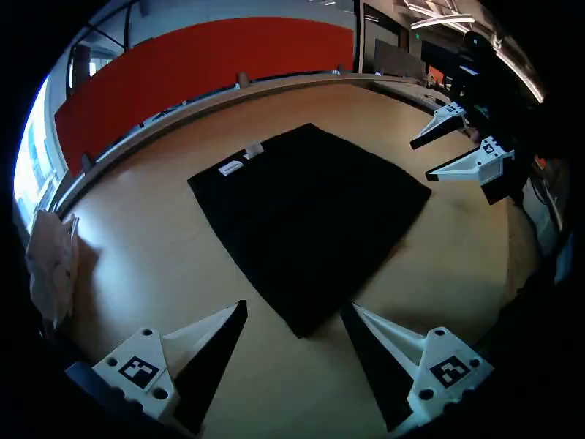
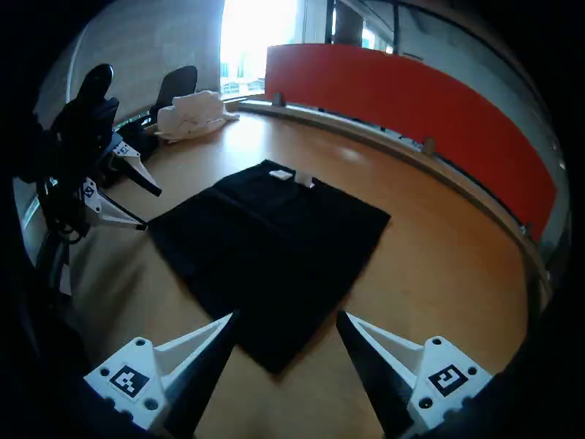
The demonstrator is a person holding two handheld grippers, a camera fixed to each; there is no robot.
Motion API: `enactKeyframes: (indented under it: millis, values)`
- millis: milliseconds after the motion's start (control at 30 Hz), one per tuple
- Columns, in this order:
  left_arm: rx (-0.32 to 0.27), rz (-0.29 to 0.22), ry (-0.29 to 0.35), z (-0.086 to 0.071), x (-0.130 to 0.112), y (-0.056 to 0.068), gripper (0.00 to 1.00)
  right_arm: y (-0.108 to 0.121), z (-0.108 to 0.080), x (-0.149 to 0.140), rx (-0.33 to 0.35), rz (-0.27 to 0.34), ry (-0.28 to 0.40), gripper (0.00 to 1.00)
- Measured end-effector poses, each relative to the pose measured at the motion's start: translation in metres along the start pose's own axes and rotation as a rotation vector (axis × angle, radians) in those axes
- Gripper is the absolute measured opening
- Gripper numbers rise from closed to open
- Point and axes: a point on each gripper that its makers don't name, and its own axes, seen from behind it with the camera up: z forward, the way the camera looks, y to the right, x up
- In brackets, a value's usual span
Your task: Fold towel
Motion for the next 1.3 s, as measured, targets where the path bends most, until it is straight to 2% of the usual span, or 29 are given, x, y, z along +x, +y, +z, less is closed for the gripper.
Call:
enactKeyframes:
  millis: [367,667,1033,1300]
  values:
    - [-0.029,-0.016,-0.071,0.015,-0.018,0.007,0.95,-0.004,0.006,-0.032,0.027,0.004,-0.069,1.0]
    - [-0.029,-0.013,-0.075,0.017,-0.019,0.008,0.95,-0.004,0.012,-0.044,0.044,-0.001,-0.097,0.99]
    - [-0.017,-0.014,-0.074,0.017,-0.019,0.009,0.95,-0.007,0.013,-0.046,0.074,0.0,-0.093,0.85]
    - [-0.007,-0.023,-0.077,0.017,-0.019,0.009,0.88,-0.011,0.014,-0.045,0.088,-0.013,-0.093,0.71]
